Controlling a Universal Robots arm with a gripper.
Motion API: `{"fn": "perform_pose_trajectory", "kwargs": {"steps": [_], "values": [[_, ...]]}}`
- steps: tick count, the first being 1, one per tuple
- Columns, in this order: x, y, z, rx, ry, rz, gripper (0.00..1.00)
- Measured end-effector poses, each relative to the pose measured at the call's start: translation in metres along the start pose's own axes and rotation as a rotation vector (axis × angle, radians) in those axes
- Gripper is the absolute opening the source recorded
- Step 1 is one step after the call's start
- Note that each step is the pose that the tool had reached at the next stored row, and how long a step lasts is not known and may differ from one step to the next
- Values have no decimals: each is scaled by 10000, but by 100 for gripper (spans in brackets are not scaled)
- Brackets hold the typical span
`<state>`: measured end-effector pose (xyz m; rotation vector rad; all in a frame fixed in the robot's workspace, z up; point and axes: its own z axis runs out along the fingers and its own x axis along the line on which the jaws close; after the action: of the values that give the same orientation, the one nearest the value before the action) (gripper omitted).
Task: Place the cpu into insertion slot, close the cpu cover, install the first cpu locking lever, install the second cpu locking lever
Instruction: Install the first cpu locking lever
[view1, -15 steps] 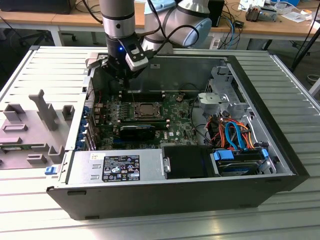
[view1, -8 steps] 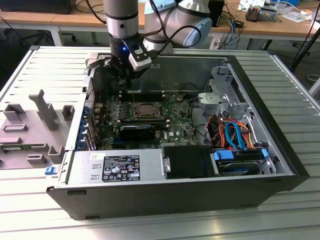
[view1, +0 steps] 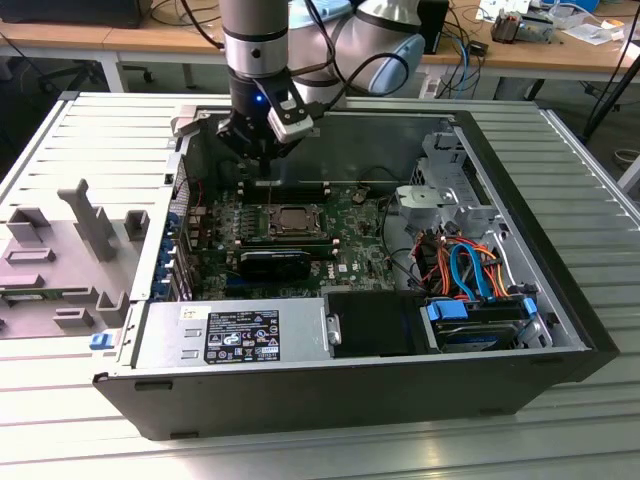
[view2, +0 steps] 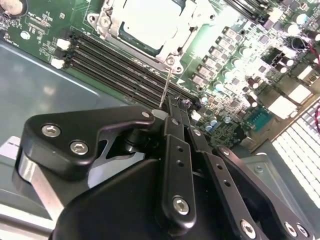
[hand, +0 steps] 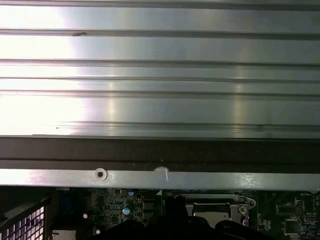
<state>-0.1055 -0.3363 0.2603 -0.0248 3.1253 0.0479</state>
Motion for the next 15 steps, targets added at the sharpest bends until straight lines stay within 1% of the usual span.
{"fn": "perform_pose_trajectory", "kwargs": {"steps": [2, 8, 9, 10, 11, 15], "values": [[-17, -1, 6, 1, 11, -2, 11], [-19, -1, 8, 2, 12, 0, 11], [-20, 0, 12, 13, 12, -1, 11], [-19, -1, 19, 162, 14, -3, 11], [-19, -2, 27, 200, 15, -4, 11], [-30, -2, 65, 213, 15, -4, 11]]}}
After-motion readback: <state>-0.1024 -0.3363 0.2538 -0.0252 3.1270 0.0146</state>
